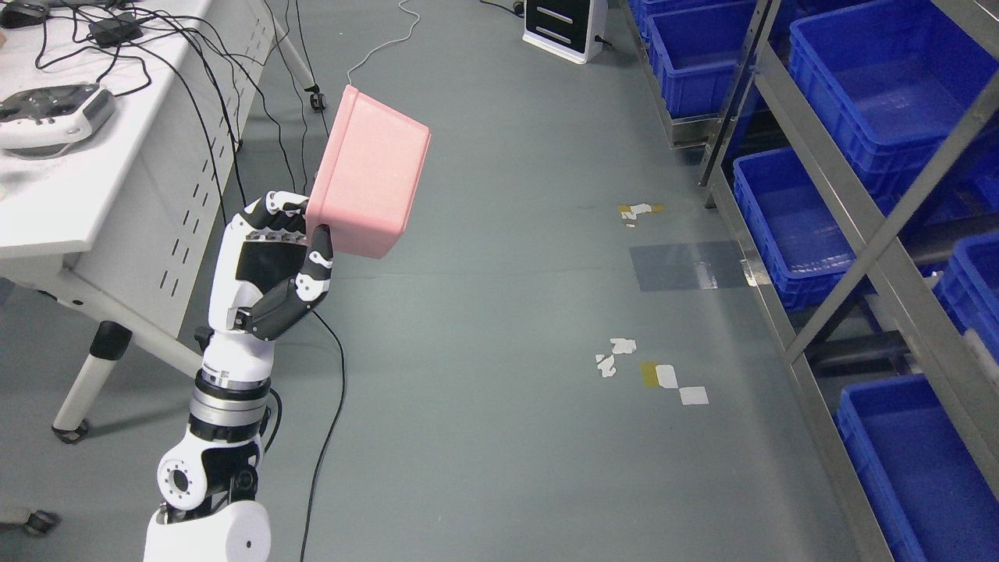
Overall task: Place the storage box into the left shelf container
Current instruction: 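Hold the pink box raised in the left hand while turning toward the shelf rack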
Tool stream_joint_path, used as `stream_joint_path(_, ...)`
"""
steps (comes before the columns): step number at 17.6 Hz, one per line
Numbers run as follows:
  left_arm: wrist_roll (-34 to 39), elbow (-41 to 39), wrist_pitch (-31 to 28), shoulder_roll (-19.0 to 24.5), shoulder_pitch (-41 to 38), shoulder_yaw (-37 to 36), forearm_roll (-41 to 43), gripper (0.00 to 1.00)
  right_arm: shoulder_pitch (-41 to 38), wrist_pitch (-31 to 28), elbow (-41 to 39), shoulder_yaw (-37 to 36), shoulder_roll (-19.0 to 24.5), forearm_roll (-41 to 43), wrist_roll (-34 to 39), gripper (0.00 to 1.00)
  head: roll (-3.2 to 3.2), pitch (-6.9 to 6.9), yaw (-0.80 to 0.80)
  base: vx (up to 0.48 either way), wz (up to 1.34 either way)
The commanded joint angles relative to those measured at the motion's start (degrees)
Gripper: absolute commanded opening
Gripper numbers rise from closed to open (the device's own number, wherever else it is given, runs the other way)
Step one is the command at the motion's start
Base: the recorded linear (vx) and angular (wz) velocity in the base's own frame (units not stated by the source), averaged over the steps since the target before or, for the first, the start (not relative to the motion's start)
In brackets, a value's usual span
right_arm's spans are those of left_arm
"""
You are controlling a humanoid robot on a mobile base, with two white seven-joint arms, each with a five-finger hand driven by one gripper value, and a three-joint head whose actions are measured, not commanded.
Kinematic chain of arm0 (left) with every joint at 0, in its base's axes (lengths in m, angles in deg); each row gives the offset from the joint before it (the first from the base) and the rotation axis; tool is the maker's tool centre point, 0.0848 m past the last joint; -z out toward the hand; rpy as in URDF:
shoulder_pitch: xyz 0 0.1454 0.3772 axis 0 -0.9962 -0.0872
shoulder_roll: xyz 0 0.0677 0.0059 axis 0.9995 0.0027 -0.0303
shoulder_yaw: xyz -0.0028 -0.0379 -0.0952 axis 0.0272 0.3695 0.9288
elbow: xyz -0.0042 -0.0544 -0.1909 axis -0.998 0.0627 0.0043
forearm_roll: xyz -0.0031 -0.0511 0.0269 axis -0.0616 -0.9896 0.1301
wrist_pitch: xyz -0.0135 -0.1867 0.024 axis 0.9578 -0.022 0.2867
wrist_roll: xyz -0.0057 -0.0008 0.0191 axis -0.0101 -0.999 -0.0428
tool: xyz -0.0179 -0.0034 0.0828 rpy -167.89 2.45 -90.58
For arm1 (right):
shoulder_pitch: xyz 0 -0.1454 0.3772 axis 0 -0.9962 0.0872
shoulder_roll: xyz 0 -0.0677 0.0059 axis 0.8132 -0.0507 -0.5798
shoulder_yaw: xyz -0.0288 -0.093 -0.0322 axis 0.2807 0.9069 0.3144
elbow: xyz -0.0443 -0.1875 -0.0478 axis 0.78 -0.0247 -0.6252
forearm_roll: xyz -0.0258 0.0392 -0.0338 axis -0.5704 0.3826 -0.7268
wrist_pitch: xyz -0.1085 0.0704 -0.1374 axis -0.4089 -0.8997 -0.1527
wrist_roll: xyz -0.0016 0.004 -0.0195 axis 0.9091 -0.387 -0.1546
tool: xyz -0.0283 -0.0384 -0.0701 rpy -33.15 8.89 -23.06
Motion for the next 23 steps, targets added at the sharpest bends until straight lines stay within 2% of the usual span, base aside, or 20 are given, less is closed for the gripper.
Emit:
stream_joint_path(1, 0.02, -1.32, -0.01, 0.99, -0.34, -0.91, -0.16, 0.00, 0.00, -0.01, -1.00, -0.26, -1.00, 0.00, 0.00, 1.00, 0.00, 0.00, 0.00, 0.385, 0.08)
stream_joint_path(23, -0.07, -0.53, 1.75, 0.99, -3.16, -3.90, -0.77, 0.00, 0.00, -0.01, -1.00, -0.26, -1.00, 0.00, 0.00, 1.00, 0.00, 0.01, 0.00, 0.546, 0.04)
